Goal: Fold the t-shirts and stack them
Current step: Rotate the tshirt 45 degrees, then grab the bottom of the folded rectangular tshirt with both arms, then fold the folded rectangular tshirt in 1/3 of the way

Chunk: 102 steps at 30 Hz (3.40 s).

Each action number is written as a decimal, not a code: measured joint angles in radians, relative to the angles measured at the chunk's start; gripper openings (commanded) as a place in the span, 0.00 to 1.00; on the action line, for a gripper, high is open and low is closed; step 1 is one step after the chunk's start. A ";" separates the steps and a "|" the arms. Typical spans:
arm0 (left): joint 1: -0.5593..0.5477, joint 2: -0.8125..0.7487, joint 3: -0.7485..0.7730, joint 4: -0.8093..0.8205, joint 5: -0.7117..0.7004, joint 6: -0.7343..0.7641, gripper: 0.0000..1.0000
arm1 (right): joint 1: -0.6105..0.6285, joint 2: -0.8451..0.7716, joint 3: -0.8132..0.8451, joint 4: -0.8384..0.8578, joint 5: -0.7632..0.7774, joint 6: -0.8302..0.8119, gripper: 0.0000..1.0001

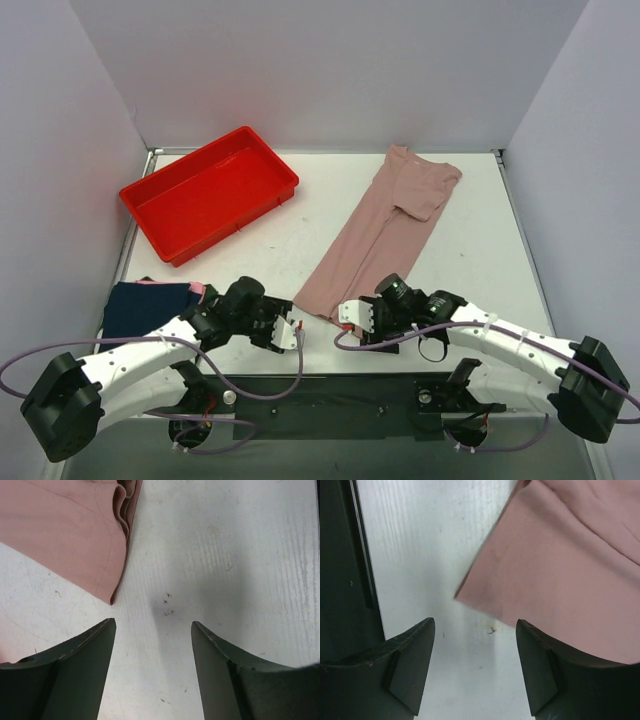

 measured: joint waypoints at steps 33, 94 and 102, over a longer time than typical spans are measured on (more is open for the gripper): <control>-0.007 0.314 0.208 -0.066 0.076 0.332 0.77 | 0.169 0.124 -0.008 -0.204 0.003 -0.476 0.00; 0.001 0.840 0.875 -0.071 0.060 -0.248 0.00 | -0.595 0.037 0.164 -0.166 -0.200 0.164 0.00; 0.072 0.968 0.996 0.041 0.031 -0.343 0.00 | -0.729 0.224 0.193 -0.049 -0.164 0.204 0.00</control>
